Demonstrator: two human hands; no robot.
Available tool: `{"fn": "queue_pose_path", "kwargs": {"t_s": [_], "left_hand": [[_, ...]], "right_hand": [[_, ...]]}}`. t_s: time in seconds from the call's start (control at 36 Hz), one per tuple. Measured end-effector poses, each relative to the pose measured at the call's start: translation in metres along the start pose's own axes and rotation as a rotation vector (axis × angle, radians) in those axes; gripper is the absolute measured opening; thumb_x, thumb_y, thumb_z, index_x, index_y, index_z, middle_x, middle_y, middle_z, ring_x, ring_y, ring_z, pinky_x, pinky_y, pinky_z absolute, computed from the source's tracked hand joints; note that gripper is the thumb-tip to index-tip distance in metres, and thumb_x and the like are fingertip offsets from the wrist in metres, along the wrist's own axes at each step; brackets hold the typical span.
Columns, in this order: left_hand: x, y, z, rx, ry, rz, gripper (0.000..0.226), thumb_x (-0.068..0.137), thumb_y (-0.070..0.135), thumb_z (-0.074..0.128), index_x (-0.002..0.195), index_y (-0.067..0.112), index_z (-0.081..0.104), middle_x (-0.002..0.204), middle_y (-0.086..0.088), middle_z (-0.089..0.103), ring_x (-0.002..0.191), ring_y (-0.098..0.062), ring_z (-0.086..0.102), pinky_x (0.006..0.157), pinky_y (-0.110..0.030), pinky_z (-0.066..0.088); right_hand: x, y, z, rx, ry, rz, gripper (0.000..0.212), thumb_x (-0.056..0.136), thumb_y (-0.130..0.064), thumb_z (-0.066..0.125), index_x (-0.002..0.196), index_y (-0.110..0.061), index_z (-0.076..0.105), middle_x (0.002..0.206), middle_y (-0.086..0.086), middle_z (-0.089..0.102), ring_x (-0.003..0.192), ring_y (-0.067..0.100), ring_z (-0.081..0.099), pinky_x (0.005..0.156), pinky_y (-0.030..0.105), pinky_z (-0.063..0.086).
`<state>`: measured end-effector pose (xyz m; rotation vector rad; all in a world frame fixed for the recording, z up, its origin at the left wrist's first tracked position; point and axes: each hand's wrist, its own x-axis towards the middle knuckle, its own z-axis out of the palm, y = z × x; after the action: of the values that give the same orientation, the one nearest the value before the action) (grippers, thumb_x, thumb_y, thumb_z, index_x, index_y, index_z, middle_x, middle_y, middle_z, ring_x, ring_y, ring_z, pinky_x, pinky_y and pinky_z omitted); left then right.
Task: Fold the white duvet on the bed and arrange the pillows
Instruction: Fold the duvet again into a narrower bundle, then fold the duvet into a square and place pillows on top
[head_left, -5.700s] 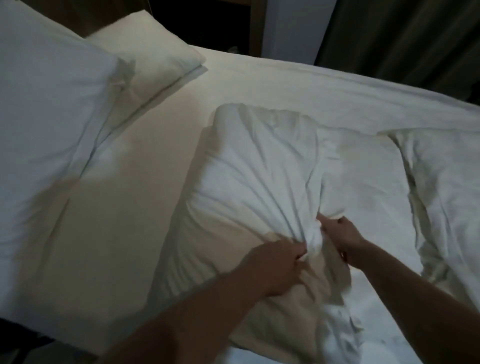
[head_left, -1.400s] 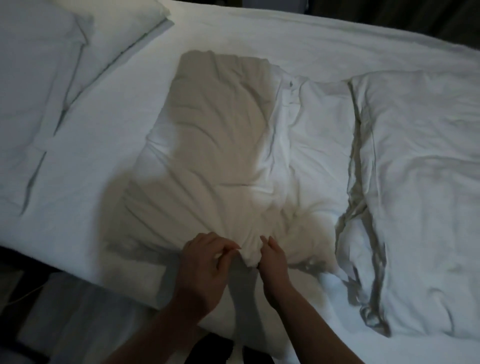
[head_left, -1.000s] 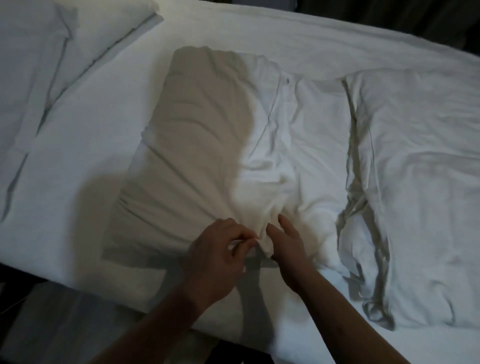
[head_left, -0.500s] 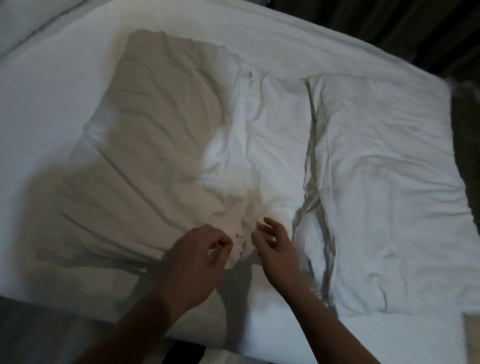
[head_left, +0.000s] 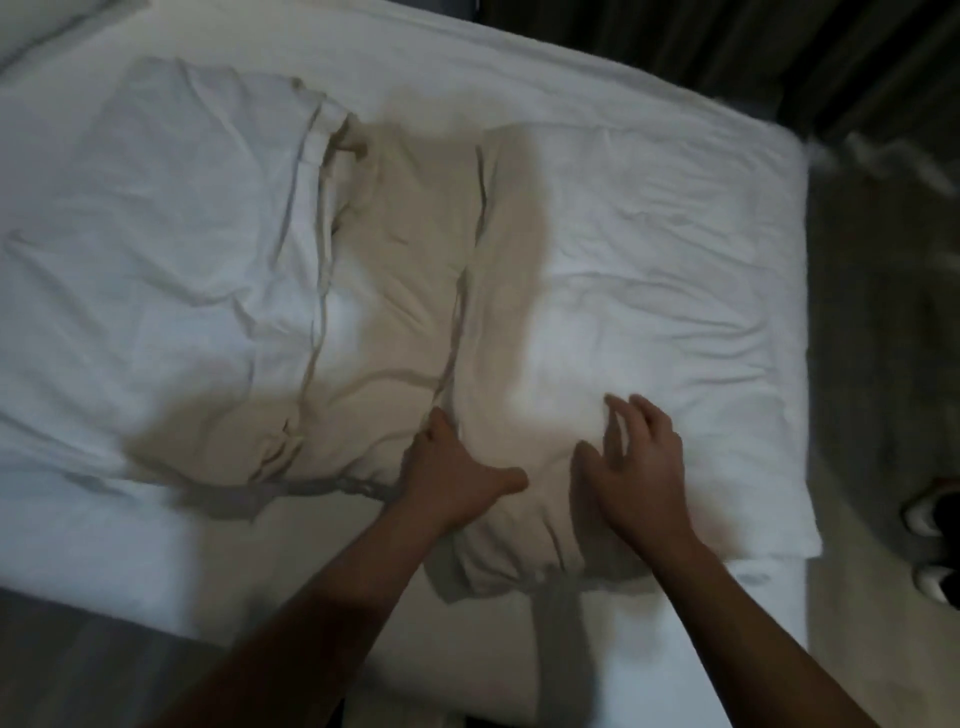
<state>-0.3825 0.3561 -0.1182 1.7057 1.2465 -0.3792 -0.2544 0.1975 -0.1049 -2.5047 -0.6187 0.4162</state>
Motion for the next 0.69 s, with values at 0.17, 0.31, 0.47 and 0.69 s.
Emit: {"fn": "queue_pose_path", "kwargs": {"t_s": [0.17,0.31,0.47,0.69], "left_hand": [[0.003,0.026,0.014,-0.132,0.057,-0.06,0.091,0.039,0.036,0.07,0.126,0.015,0.056,0.12,-0.004,0.065,0.105,-0.026,0.063,0.088,-0.035,0.056],[-0.014,0.07,-0.006,-0.499,0.069,0.209,0.023,0.036,0.003,0.057,0.058,0.009,0.057,0.054,0.009,0.058,0.053,-0.013,0.052,0.046,-0.018,0.038],[0.008,0.066,-0.024,-0.62,-0.046,0.143,0.034,0.029,-0.002,0.05,0.061,0.0,0.06,0.056,-0.008,0.06,0.058,-0.027,0.058,0.051,-0.026,0.048],[0.031,0.012,0.008,-0.155,0.329,0.1,0.072,0.046,0.053,0.061,0.108,0.017,0.064,0.119,-0.006,0.056,0.108,-0.026,0.053,0.094,-0.042,0.049]], "right_hand": [[-0.006,0.032,0.005,-0.063,-0.146,-0.08,0.071,0.08,-0.059,0.051,0.143,-0.025,0.048,0.147,0.007,0.044,0.13,0.03,0.044,0.103,0.044,0.04],[0.0,0.011,-0.002,0.125,0.012,-0.139,0.059,0.088,-0.046,0.051,0.141,-0.021,0.049,0.141,0.002,0.051,0.128,0.022,0.047,0.107,0.04,0.039],[0.007,0.006,0.001,0.222,0.192,-0.195,0.049,0.086,-0.026,0.059,0.134,-0.012,0.057,0.135,0.006,0.054,0.125,0.02,0.049,0.107,0.033,0.037],[0.007,0.026,0.043,-0.068,-0.079,-0.099,0.059,0.083,-0.05,0.049,0.136,-0.026,0.051,0.14,0.004,0.048,0.122,0.029,0.044,0.096,0.046,0.043]]}}
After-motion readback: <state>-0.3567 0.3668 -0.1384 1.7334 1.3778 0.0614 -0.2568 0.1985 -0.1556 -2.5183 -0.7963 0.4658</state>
